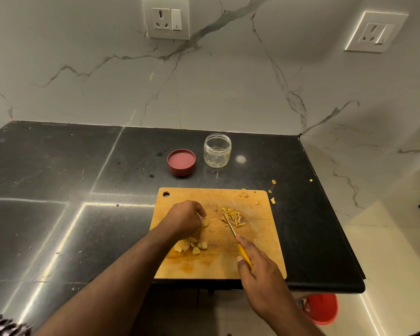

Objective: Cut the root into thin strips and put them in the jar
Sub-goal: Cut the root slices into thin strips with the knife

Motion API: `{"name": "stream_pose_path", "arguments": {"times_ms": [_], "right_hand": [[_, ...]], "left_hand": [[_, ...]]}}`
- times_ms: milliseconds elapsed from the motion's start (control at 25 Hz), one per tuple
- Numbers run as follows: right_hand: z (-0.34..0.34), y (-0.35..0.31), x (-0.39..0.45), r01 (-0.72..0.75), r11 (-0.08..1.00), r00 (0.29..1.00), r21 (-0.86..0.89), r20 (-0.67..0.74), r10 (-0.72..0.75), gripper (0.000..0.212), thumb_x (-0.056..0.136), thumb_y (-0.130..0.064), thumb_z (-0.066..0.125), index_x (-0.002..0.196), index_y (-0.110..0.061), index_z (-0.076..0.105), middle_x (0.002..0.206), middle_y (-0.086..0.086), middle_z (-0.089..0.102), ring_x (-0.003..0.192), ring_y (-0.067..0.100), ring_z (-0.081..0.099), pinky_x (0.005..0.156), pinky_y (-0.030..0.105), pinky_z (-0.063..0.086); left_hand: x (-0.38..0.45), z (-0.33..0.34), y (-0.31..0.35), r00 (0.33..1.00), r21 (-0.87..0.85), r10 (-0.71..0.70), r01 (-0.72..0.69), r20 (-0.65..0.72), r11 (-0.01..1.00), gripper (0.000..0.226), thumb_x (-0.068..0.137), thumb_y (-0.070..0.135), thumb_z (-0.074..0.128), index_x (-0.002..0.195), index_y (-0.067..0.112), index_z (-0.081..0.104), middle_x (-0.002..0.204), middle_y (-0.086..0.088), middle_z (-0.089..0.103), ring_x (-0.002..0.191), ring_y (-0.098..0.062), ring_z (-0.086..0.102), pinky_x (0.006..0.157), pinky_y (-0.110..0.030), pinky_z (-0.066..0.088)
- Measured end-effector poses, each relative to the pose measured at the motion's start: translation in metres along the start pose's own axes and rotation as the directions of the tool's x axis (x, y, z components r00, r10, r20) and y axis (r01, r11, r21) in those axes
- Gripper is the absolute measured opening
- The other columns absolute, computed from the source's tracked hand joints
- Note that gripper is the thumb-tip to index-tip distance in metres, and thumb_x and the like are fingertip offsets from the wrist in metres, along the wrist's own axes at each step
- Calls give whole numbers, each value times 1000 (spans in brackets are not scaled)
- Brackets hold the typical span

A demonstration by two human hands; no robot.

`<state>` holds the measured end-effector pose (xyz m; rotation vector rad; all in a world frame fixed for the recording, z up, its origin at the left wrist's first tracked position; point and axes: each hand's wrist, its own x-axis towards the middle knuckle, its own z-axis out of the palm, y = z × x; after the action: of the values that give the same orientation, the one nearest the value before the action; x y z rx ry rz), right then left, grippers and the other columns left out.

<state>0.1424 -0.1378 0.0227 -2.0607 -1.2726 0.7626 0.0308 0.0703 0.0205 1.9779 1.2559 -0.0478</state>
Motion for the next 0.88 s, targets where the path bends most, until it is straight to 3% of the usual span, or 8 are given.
{"name": "stream_pose_path", "arguments": {"times_ms": [200,360,480,640,880], "right_hand": [[5,-5,4,-17,1000,1000,22,21,17,47,104,-30,39,150,-38,31,132,-17,42,115,2,42,102,21,40],[6,-7,7,1,1000,1000,-23,24,0,48,104,-28,38,151,-34,30,137,-11,48,115,4,48,98,23,44],[9,-9,12,47,997,999,-54,18,-47,48,104,-27,38,151,-28,32,144,-8,47,122,3,45,104,20,39],[14,-12,17,72,992,996,-104,51,-67,49,104,-27,36,153,-27,29,145,-6,46,124,5,44,105,21,39],[21,-16,19,104,981,994,-166,60,-95,50,104,-26,35,153,-25,29,142,-3,48,121,8,48,102,24,43]], "left_hand": [[4,3,-6,999,188,40,-38,-10,981,33,88,13,73,119,23,67,114,3,66,98,-13,58,75,-23,50],[4,9,-8,996,124,42,-32,-78,992,25,90,18,71,114,20,69,107,4,66,96,-13,60,76,-25,53],[2,12,-8,993,104,37,-26,-110,994,24,91,17,69,114,21,69,106,4,66,96,-13,60,73,-24,50],[-2,13,-7,990,183,42,-17,-132,983,23,88,30,68,112,30,68,107,7,68,97,-14,61,84,-36,56],[-7,17,-9,969,224,68,-13,-237,975,21,91,39,65,112,35,69,106,15,69,107,-12,57,92,-43,40]]}}
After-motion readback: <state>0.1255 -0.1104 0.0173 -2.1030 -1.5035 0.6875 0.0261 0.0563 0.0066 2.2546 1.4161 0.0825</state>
